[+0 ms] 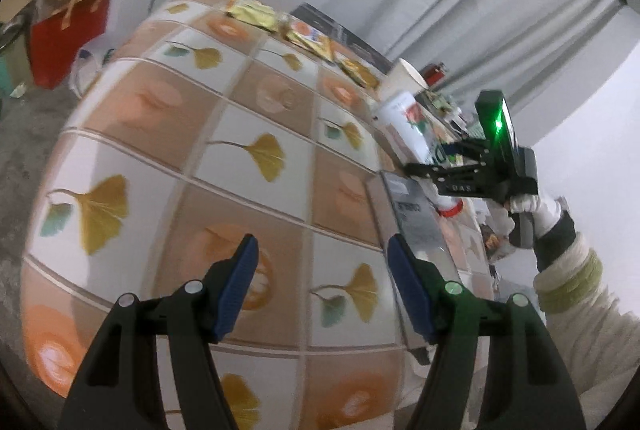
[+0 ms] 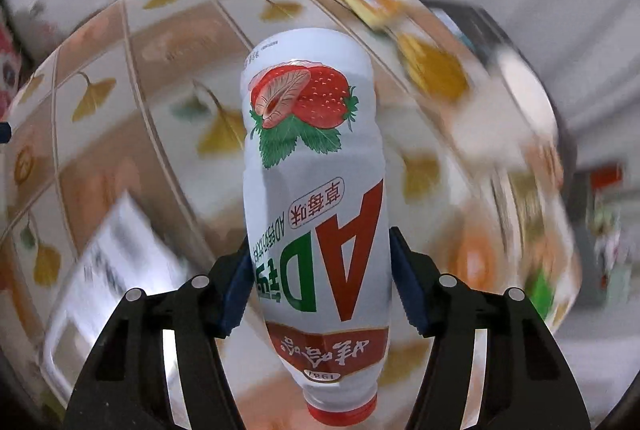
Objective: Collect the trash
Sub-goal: 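Grasp the strawberry AD drink bottle with the right tool while the left tool grasps the white CABLE box, then lift the bottle and CABLE box and carry them toward the blue wastebasket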
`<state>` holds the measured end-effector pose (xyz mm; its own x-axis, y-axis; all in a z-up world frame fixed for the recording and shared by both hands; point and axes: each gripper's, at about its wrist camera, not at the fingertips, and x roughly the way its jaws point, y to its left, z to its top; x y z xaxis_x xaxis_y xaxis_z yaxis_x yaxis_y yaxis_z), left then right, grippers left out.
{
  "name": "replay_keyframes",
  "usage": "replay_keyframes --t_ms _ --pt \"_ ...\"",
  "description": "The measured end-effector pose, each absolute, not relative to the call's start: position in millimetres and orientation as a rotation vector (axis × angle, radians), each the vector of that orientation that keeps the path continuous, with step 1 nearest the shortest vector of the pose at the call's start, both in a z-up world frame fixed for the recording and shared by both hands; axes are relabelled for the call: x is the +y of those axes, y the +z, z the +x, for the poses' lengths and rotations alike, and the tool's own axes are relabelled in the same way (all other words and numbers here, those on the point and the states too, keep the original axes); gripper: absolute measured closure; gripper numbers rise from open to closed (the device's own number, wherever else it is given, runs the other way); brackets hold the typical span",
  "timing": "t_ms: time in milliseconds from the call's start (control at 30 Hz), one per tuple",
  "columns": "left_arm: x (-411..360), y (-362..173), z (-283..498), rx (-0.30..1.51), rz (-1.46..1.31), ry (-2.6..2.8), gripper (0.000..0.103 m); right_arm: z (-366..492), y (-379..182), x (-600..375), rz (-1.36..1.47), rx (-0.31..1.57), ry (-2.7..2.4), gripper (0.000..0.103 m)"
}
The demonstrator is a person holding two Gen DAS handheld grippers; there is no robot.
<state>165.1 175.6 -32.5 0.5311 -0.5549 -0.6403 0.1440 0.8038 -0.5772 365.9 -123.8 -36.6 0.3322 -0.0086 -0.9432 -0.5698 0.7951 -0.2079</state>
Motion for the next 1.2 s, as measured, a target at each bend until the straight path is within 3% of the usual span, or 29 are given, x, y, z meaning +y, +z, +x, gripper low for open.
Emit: replay_keyframes --t_ms 267,600,733,1200 --pt "121.8 -29.2 163.6 0.976 -0.437 -0.543 0.034 279.9 -33.0 -198.8 -0.101 1.246 0.267 0.044" --pt "82.1 -38.9 167.7 1.065 -0.353 -0.510 0.034 204.0 -40.0 -180.1 0.257 1.254 0.406 0.045" --pt "82.6 -40.0 168.3 1.072 -0.356 -0.472 0.034 190.9 -31.0 -192.1 0.307 1.213 0.371 0.045" --pt "41.1 -45.5 192.7 1.113 -0.415 -0.394 0.013 164.8 -37.1 -250.8 0.432 1.086 0.161 0.045"
